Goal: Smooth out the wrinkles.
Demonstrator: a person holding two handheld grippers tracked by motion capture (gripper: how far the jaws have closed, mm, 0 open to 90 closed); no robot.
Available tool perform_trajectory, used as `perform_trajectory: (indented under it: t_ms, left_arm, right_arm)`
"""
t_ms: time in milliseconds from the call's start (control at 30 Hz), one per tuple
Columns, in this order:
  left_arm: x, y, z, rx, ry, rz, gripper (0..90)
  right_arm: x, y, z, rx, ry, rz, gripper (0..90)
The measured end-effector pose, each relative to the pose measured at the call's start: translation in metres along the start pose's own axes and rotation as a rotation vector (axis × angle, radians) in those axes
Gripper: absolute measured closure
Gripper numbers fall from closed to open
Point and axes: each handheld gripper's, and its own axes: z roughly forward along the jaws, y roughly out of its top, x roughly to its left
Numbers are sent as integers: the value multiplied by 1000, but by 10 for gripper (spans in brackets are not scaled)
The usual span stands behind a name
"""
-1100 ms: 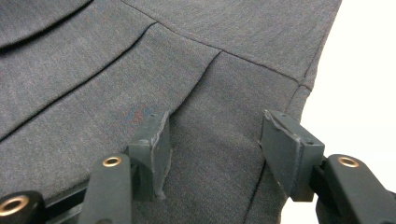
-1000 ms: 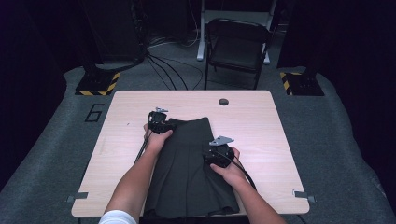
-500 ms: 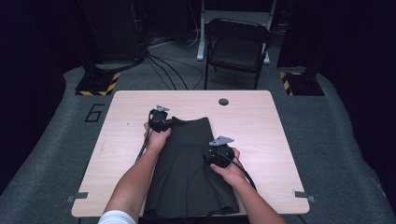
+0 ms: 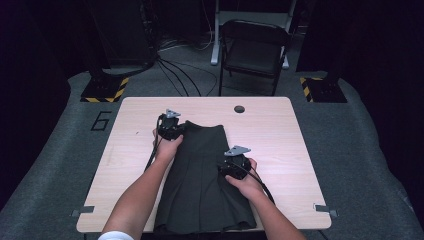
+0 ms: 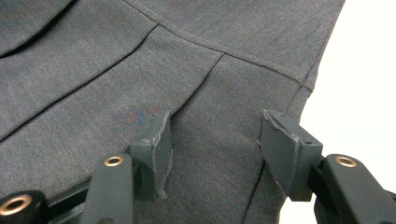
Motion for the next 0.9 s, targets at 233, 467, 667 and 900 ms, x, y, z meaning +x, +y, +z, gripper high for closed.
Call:
perform_trajectory:
  t_ms: [233, 467, 667, 900]
  left_arm:
    - [-11, 9, -18, -57, -55, 30, 857]
    - [-25, 14, -36, -93, -111, 75, 858]
    - [-34, 17, -42, -108, -132, 100, 858]
    - [-34, 22, -42, -107, -138, 108, 858]
  right_arm:
    - [0, 0, 0, -6, -2, -6, 435]
    - [-1, -2, 0, -18, 1, -4, 433]
    - [-6, 2, -3, -8, 33, 25, 436]
    - [7, 23, -29, -48, 109, 37, 453]
